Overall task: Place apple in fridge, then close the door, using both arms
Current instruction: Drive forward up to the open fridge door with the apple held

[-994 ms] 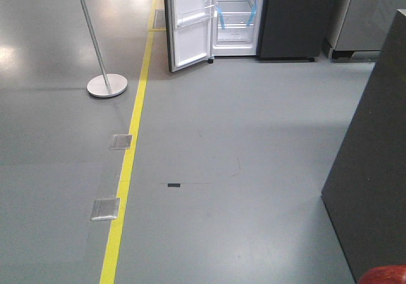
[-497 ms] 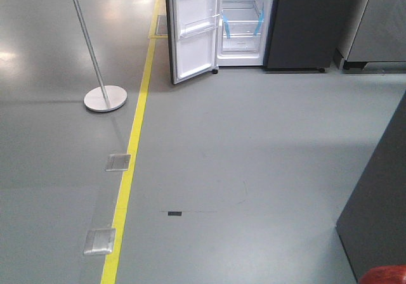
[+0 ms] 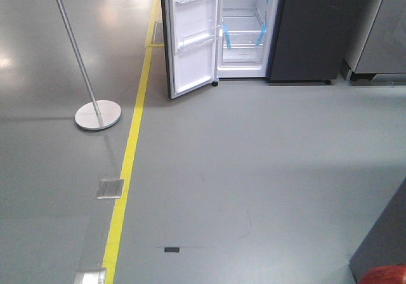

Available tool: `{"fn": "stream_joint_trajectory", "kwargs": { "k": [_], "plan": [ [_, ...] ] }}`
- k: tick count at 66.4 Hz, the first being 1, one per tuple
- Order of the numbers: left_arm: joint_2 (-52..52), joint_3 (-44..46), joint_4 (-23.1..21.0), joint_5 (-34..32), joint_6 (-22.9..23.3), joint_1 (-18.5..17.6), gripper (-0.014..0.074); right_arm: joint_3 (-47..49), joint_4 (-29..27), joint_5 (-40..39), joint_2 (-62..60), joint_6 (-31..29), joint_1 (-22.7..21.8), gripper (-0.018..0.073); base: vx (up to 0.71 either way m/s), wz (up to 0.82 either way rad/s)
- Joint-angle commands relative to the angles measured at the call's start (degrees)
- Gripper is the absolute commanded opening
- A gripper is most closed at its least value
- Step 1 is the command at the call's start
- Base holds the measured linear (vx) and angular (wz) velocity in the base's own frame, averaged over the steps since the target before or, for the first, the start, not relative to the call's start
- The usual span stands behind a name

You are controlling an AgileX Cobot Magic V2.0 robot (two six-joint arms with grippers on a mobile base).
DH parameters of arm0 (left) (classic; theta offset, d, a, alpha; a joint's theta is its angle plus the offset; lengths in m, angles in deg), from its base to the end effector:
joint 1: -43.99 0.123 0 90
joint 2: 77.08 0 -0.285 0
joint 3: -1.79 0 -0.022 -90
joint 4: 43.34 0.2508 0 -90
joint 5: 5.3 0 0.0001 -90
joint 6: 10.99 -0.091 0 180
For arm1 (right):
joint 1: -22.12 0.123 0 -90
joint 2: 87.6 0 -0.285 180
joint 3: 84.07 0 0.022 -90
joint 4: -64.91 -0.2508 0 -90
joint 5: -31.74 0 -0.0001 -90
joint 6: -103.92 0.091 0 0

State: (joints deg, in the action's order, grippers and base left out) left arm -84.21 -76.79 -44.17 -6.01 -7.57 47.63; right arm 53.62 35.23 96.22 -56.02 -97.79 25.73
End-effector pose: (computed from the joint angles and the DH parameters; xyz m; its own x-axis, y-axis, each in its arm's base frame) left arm 0.0562 0.0036 0.2069 0.0915 -0.0684 -0.9935 -0.0570 0.9956 -0.0738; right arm 0.0468 0.0437 0.3053 -0.6491 -0.1644 -0.7427 -0.4649 0.8585 0.2163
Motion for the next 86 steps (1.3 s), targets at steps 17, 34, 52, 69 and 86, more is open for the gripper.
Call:
{"fn": "stream_joint_trajectory", "kwargs": {
  "k": [17, 34, 52, 69, 86],
  "plan": [
    [0.8, 0.9, -0.1, -4.4, 0.5, -0.2, -0.0006, 1.5, -2.1, -3.2, 0.5, -0.4, -0.2, 0.0097, 0.35, 0.00],
    [0.8, 0.9, -0.1, -4.4, 0.5, -0.2, -0.0006, 1.5, -2.1, -3.2, 0.5, -0.4, -0.2, 0.0097, 0.34, 0.02],
    [0.8, 0.9, -0.1, -4.4, 0.5, -0.2, -0.0006, 1.5, -2.1, -3.2, 0.5, -0.4, -0.2, 0.0097, 0.33, 0.01],
    [0.8, 0.9, -0.1, -4.4, 0.5, -0.2, -0.0006, 1.5, -2.1, -3.2, 0.5, -0.4, -0.2, 0.0097, 0.32, 0.00],
    [0.8, 0.9, -0.1, -4.4, 0.5, -0.2, -0.0006, 1.5, -2.1, -3.2, 0.5, -0.4, -0.2, 0.0097, 0.30, -0.02]
  ]
}}
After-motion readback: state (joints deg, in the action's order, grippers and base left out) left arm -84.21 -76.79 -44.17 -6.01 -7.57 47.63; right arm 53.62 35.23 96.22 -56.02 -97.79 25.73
